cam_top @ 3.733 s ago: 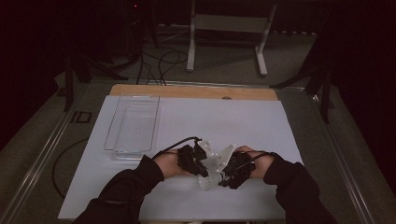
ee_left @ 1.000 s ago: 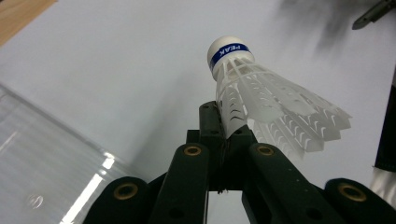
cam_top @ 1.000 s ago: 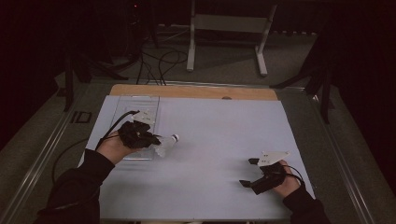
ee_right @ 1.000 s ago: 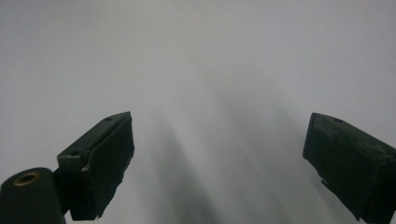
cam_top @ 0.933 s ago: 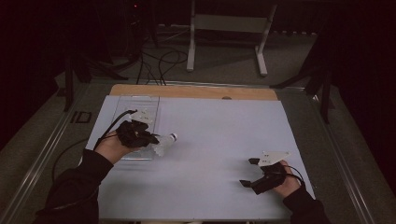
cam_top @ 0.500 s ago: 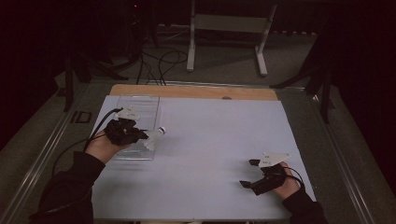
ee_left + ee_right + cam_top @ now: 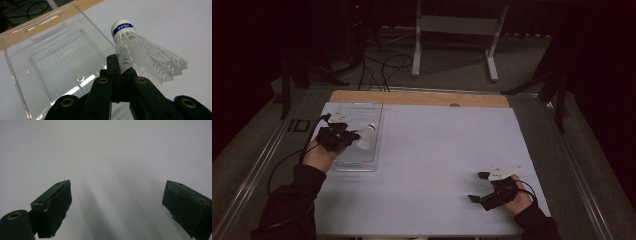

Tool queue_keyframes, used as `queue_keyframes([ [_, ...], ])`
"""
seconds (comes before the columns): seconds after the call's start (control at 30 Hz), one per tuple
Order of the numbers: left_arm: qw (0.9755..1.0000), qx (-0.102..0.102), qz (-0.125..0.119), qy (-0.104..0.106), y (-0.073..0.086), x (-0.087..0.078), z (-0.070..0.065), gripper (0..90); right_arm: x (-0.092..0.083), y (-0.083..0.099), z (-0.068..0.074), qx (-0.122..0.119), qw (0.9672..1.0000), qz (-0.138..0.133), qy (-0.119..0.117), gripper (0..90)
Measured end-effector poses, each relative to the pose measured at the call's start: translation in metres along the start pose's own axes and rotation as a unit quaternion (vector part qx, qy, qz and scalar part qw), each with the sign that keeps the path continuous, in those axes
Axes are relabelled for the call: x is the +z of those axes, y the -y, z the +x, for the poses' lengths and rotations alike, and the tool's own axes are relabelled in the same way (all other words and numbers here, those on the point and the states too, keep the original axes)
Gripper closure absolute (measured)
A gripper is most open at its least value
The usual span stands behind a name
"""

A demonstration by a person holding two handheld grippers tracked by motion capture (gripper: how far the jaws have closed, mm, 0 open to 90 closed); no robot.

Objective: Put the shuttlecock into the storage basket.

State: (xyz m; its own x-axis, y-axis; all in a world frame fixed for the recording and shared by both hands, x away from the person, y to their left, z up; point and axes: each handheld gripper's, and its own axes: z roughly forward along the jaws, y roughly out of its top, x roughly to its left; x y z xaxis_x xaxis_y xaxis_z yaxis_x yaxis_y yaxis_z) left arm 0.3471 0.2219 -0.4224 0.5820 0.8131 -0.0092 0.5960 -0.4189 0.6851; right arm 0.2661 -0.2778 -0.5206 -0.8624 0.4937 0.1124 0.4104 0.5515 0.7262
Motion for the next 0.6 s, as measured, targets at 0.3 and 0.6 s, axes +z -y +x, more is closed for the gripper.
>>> queue_keyframes([
  [0.3, 0.9991, -0.027, -0.001, -0.034, -0.005, 0.017, 0.003, 89.7, -0.001, -0.001, 0.0, 0.0, 1.0, -0.001, 0.0, 8.9],
  [0.6, 0.9976, -0.039, -0.002, -0.058, -0.011, 0.03, 0.007, 89.7, -0.001, 0.0, -0.001, 0.003, 1.0, -0.003, -0.006, 8.9],
])
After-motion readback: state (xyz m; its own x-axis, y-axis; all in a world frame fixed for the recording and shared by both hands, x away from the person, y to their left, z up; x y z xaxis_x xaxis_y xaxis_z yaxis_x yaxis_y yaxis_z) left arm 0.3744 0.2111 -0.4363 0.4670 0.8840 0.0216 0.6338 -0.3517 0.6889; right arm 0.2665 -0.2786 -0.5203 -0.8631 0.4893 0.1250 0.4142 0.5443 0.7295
